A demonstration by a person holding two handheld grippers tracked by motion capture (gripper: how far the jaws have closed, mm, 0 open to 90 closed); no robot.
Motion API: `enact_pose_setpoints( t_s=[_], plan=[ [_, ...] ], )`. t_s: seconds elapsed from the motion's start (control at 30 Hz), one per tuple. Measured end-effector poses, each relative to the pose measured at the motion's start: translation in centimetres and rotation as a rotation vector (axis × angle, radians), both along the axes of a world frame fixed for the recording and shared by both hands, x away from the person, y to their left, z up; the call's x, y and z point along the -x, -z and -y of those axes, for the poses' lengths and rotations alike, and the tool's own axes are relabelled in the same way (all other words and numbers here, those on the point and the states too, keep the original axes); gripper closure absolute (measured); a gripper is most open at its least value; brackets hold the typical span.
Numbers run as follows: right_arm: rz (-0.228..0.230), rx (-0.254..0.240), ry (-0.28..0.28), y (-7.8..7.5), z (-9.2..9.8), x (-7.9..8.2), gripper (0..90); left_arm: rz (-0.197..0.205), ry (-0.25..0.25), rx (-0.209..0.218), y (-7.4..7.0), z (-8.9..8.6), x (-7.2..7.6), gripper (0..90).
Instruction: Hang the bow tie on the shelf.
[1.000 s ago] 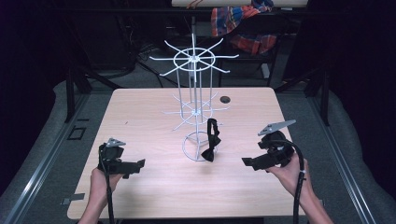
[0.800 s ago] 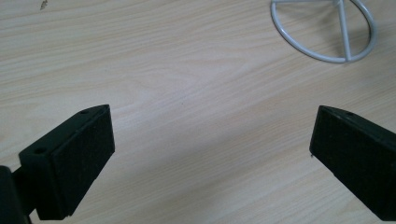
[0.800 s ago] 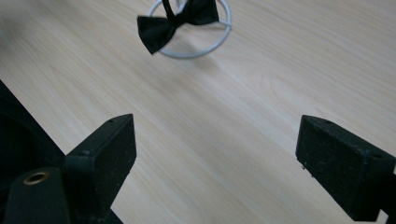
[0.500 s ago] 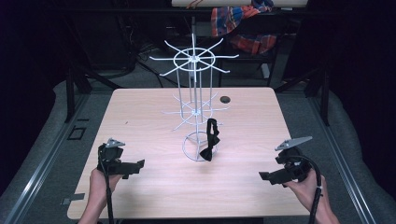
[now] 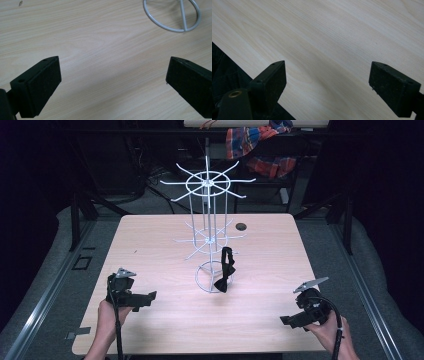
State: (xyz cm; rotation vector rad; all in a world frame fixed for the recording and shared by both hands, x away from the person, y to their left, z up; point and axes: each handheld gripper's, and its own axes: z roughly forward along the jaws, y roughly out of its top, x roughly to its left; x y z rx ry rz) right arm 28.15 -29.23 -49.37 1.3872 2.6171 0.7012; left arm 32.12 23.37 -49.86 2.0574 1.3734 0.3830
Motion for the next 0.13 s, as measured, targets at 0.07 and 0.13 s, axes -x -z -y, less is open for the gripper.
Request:
enact_pose_setpoints(
  t_s=[0.07, 0.13],
  plan=[
    [0.008, 0.012, -0.001, -0.21, 0.19, -0.04, 14.3, 0.002, 0.0, -0.004, 0.0, 0.03, -0.02, 0.0],
    [0.016, -0.012, 0.003, -0.11, 0.15, -0.06, 14.4, -0.001, 0.0, -0.007, -0.03, 0.03, 0.0, 0.0]
  ],
)
